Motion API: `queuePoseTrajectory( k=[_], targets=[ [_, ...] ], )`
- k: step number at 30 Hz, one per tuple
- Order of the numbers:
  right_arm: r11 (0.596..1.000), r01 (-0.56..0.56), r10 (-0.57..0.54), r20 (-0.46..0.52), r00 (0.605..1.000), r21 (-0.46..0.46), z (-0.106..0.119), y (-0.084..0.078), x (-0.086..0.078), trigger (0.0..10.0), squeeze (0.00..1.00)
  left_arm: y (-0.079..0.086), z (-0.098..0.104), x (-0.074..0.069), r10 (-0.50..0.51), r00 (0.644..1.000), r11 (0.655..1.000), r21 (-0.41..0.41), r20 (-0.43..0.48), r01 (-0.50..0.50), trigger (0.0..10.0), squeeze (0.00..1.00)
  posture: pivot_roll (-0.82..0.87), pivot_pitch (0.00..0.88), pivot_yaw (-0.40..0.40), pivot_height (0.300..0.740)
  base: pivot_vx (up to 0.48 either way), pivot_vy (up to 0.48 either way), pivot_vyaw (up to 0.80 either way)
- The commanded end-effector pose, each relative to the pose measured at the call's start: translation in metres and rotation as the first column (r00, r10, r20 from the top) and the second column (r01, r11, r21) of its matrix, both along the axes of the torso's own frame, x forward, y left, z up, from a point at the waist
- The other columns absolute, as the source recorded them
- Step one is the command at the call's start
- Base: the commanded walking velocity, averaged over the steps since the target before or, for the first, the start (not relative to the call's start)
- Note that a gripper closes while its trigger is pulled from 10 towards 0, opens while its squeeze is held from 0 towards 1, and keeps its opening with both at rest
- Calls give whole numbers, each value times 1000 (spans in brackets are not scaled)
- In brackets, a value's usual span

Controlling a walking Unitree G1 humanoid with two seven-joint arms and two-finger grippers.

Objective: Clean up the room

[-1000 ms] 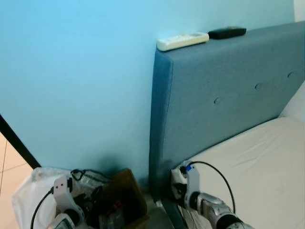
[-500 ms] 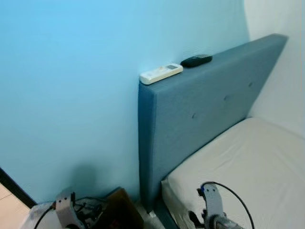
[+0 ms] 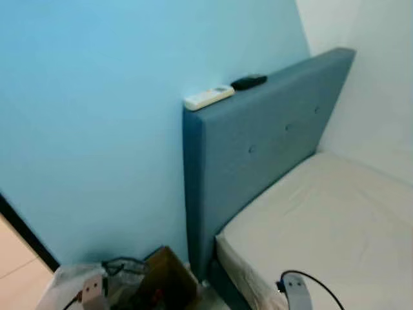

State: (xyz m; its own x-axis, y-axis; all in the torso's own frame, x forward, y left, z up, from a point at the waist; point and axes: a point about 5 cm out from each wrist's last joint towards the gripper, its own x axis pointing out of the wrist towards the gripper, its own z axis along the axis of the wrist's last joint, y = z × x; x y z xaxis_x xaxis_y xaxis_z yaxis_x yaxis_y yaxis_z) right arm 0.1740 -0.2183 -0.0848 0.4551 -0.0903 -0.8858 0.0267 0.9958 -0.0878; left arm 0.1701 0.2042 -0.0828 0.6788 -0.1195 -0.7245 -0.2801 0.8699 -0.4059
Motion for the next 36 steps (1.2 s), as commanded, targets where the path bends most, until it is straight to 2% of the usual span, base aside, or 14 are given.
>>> queuePoseTrajectory(
  k=[1, 10, 21, 30, 32, 34, 36],
  targets=[
    [1000, -8, 8, -15, 1000, -3, -2, 3, -3, 10000, 0, 1, -5, -9, 1, 999, 1000, 6, -46, -1, 10000, 0, -50, 0, -29, 706, -480, 0, 0],
    [1000, -5, 4, -31, 1000, -20, -4, -2, -10, 10000, 0, -3, -11, -22, -7, 995, 1000, 11, -97, 9, 10000, 0, -60, 0, -34, 706, -480, 0, 0],
    [999, 21, -22, -22, 1000, -40, -3, -8, -11, 10000, 0, -7, -17, -36, -26, 990, 1000, 11, -142, 28, 10000, 0, -96, 0, -21, 706, -480, 0, 0],
    [997, 68, -67, 13, 998, -23, 2, -12, -2, 10000, 0, -13, -15, -28, -48, 990, 999, 6, -136, 49, 10000, 0, -88, 0, -13, 706, -480, 0, 0],
    [997, 75, -74, 17, 997, -13, 2, -12, -2, 10000, 0, -17, -14, -25, -73, 989, 997, 4, -126, 74, 10000, 0, -70, 0, 3, 706, -480, 0, 0],
    [994, 114, -114, 37, 993, 1, 3, -13, 0, 10000, 0, -24, -13, -22, -182, 977, 983, 10, -110, 184, 10000, 0, -44, 0, 11, 716, -167, 0, 0],
    [994, 114, -114, 37, 993, 1, 3, -13, 0, 10000, 0, -24, -13, -22, -182, 977, 983, 10, -110, 184, 10000, 0, -44, 0, 11, 716, 0, 0, 0]
  ],
)
